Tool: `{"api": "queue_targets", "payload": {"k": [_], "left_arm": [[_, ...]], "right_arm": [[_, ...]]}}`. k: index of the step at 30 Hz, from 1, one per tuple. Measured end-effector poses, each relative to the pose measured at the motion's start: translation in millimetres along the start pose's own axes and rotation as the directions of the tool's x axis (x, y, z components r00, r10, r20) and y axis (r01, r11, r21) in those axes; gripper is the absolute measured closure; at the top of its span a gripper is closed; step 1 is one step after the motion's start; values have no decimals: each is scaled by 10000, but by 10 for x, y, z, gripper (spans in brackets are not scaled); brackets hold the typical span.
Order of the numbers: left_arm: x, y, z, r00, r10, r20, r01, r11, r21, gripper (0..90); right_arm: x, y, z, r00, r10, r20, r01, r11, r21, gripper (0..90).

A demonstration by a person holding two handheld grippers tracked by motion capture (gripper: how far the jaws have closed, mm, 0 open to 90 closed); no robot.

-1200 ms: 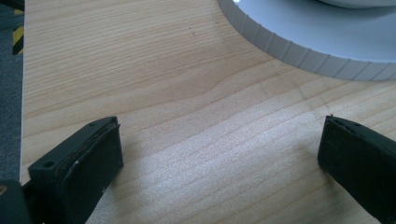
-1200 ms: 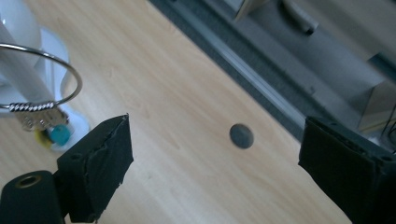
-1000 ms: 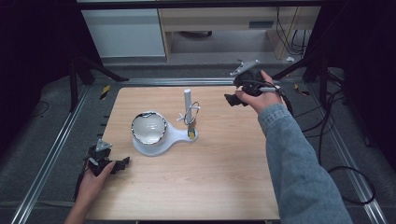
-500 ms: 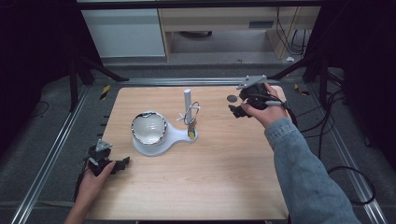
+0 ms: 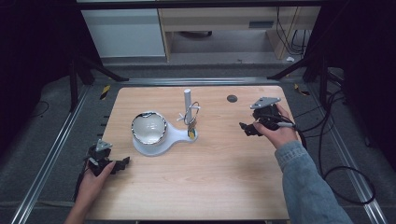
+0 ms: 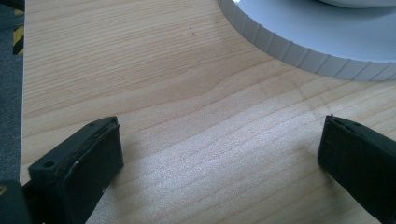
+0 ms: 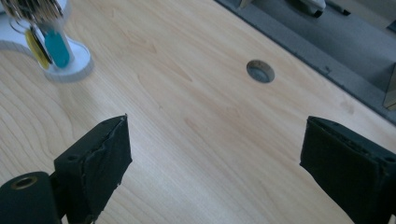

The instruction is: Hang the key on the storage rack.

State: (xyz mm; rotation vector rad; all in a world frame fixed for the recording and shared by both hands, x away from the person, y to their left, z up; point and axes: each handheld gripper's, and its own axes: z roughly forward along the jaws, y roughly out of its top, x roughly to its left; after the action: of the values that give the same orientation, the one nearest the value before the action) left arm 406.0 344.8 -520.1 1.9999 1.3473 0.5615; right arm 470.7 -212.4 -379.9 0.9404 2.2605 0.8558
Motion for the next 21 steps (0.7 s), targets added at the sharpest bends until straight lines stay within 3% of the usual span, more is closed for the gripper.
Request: {"api": "queue_targets", "payload": {"k": [9,15,21], "left_arm": [[-1,-1,0,10000,2,-6,-2,10000,-1,0],[-1,-1,0,10000,0,-5,0,10000,-2,0],[-1,-1,0,10000,-3,-5,3,10000,-1,0]], "right_arm": [[88,-392,150,9993,338,-153,-333,9989,319,87],[161,-734,244,9966,630,-530,-590,9956,732,88],[90,-1010,283,9898,1400,-245,-1384,9886,599,99]]}}
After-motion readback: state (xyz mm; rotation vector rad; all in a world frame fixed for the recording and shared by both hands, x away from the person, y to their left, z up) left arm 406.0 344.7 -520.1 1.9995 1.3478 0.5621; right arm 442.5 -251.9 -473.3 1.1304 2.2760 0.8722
